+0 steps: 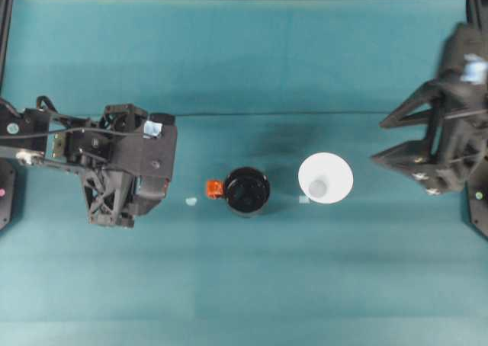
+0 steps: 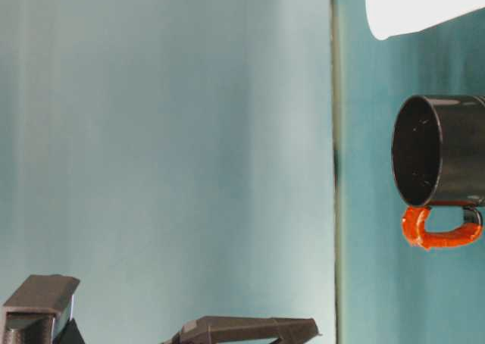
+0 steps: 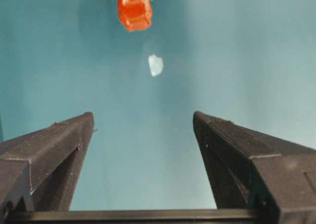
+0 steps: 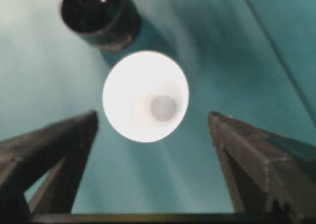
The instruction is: Put the paper cup into the moved red handle cup holder.
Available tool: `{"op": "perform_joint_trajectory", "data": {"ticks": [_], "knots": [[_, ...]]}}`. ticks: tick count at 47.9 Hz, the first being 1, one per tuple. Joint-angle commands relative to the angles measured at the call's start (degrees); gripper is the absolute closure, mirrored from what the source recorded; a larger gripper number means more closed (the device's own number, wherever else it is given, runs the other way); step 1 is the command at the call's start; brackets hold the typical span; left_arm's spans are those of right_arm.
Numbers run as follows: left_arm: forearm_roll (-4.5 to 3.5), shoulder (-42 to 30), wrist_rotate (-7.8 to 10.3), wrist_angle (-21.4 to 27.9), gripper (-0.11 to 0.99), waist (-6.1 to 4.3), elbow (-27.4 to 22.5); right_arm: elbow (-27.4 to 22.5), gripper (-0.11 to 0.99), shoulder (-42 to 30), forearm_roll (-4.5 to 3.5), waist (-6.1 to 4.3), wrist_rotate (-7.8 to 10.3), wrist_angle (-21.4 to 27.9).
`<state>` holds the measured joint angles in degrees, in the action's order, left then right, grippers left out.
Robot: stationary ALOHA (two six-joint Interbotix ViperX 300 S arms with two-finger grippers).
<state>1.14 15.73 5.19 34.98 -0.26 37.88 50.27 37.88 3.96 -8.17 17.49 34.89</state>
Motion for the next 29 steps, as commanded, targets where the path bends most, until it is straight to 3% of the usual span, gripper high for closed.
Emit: {"op": "perform_joint_trajectory", "data": {"ticks": [1,5,15,29], "knots": [[0.18,0.88,0.09,-0.26,-0.02,-0.18,-0.44,-2.72,0.03,-7.47,0.0,0.18,0.53,1.85],[0.09,1.05,0.09,-0.26,-0.02,-0.18,-0.26,-4.48,-0.08,-10.37,-0.35,-0.26,0.7,4.31],[0.18,1.49,0.0,-0.26,-0.02,-0.18,0.26,-7.73,-0.08,-17.05,-0.53,-1.49,0.79,6.77],[0.18,1.49,-0.18,-0.26,-0.02,-0.18,0.35,-9.93,-0.08,-24.7,-0.44,-1.49,0.97,5.63]]}}
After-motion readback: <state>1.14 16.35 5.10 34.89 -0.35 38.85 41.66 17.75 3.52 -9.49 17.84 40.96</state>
